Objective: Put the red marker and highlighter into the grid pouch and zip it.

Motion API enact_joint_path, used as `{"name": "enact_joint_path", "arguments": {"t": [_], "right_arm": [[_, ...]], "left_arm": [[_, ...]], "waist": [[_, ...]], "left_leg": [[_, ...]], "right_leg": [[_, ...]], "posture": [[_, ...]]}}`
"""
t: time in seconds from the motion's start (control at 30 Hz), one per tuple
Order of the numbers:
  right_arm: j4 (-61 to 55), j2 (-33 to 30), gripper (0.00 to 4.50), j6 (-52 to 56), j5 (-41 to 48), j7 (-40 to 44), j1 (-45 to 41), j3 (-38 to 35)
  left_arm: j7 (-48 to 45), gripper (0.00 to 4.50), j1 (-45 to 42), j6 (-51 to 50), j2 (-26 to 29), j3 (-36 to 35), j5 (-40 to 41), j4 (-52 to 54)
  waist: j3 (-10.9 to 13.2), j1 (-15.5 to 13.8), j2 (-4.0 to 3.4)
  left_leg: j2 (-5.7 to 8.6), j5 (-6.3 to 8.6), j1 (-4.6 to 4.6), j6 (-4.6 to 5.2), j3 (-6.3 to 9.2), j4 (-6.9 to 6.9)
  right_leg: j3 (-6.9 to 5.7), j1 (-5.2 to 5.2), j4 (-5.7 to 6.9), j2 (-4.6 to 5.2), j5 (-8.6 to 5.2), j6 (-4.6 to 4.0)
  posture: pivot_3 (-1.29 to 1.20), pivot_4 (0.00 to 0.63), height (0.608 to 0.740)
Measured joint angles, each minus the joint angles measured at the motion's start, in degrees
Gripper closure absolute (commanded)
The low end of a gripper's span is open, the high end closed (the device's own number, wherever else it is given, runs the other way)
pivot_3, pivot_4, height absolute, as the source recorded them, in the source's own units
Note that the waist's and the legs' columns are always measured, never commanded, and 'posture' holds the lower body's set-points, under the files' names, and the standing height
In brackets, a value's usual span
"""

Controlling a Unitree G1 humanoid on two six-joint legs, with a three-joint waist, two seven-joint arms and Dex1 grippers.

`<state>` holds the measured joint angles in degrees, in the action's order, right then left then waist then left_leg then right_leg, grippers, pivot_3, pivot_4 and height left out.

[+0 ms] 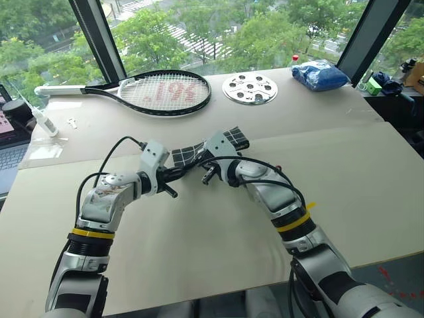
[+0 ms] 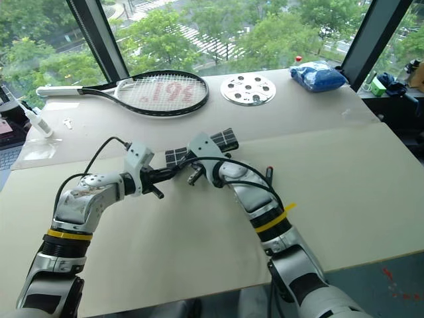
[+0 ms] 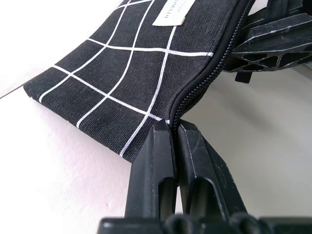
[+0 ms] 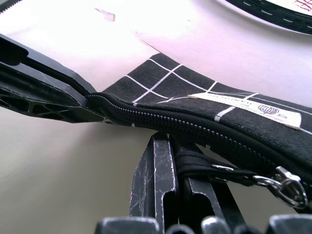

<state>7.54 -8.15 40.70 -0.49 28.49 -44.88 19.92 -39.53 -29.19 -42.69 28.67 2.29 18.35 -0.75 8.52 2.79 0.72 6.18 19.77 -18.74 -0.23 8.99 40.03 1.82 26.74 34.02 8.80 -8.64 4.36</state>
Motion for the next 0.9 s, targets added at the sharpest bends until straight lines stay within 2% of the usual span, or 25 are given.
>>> {"name": "enact_joint_path", "arguments": {"t": [0.2,0.4,0.6,0.9], "right_arm": [[0.97,-2.02,4.49,-0.62,-0.71,1.29,-1.13,0.21],[4.64,-4.27,4.49,-1.77,-0.83,1.35,-4.33,-2.9],[0.92,-0.09,4.49,-1.67,-1.01,4.13,-1.9,3.76],[3.34,0.04,4.49,-4.06,-5.76,3.8,-2.73,7.0]], "left_arm": [[-0.32,4.5,0.12,-0.03,0.07,0.73,0.0,0.34],[-0.56,4.5,0.49,-0.4,0.46,0.8,0.02,1.46],[-0.15,4.5,0.61,-1.91,0.49,0.77,-0.01,1.45],[0.99,4.5,0.76,-4.42,-0.33,-0.4,0.31,2.26]], "waist": [[0.0,0.02,0.0],[0.0,0.04,0.0],[0.0,1.15,0.0],[0.0,1.1,-0.01]], "left_leg": [[0.01,0.0,-0.01,0.0,-0.02,0.0],[0.0,0.0,-0.01,-0.01,-0.04,0.0],[-0.09,0.01,-0.25,-0.02,-0.06,0.1],[0.0,0.01,-0.44,-0.03,-0.05,0.38]], "right_leg": [[0.0,0.02,0.0,0.0,0.01,-0.01],[0.0,0.02,0.0,-0.03,0.01,-0.02],[0.01,0.28,0.07,-0.06,0.04,-0.06],[-0.01,0.38,0.06,-0.07,0.17,-0.08]], "posture": [[0.0,0.15,0.74],[0.0,0.15,0.74],[0.0,0.15,0.74],[0.0,0.15,0.74]]}}
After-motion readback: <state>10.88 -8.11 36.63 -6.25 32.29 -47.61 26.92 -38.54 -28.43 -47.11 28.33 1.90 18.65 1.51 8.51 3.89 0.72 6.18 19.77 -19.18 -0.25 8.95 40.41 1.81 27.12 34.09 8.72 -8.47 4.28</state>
